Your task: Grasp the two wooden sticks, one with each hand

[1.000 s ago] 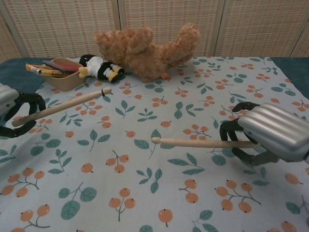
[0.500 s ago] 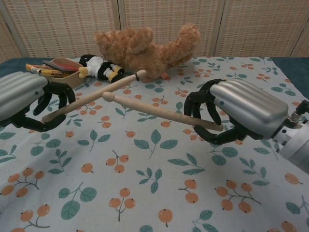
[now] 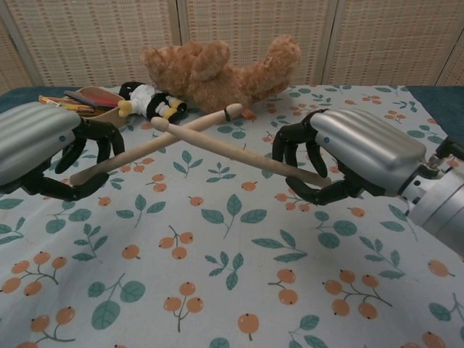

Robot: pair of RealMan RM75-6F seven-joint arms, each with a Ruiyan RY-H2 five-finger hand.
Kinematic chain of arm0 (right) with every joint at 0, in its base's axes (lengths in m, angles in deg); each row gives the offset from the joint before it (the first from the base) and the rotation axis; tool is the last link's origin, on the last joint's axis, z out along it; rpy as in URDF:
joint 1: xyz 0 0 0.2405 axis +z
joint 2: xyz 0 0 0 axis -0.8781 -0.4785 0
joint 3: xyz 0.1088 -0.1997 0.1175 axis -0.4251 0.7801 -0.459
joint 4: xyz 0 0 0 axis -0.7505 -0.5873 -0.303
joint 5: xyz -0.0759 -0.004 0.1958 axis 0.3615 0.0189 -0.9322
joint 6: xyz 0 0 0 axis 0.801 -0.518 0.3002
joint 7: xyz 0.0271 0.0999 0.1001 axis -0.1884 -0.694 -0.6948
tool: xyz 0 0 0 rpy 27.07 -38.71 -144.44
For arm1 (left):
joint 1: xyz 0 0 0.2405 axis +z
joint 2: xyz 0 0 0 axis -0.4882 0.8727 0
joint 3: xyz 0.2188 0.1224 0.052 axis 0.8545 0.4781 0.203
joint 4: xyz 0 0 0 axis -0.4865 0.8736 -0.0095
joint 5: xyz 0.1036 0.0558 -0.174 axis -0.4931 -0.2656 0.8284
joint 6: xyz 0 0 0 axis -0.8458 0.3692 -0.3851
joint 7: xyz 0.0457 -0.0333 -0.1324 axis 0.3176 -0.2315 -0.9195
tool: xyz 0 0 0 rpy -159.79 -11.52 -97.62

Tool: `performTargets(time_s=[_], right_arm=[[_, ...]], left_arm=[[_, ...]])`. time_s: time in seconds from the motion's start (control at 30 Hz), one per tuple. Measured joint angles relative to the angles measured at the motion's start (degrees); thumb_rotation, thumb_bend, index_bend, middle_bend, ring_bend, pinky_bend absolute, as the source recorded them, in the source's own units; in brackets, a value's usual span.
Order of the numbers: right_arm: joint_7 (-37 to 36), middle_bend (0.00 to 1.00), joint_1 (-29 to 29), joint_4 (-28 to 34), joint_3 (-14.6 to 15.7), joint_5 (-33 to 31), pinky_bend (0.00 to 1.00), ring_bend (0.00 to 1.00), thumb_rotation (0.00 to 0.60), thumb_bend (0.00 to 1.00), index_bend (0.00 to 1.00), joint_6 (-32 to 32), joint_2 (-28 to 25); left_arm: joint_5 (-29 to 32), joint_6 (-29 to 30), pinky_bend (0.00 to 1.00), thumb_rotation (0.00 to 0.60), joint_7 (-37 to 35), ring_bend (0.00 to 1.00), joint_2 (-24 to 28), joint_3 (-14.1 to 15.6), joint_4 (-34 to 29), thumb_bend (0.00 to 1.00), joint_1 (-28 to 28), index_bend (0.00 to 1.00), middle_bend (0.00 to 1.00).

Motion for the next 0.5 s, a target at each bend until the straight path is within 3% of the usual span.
performTargets(time_s=[0.5], right_arm=[[1.25, 0.93, -0.50, -0.30, -0.12, -1.85, 0.21, 0.65, 0.600, 0.41, 1.00, -0.28, -0.90]], left_arm=[[-1.68, 1.21, 0.58, 0.600, 1.28, 0.75, -1.68, 0.04, 2.40, 0.56, 0.42, 0.81, 0.90]])
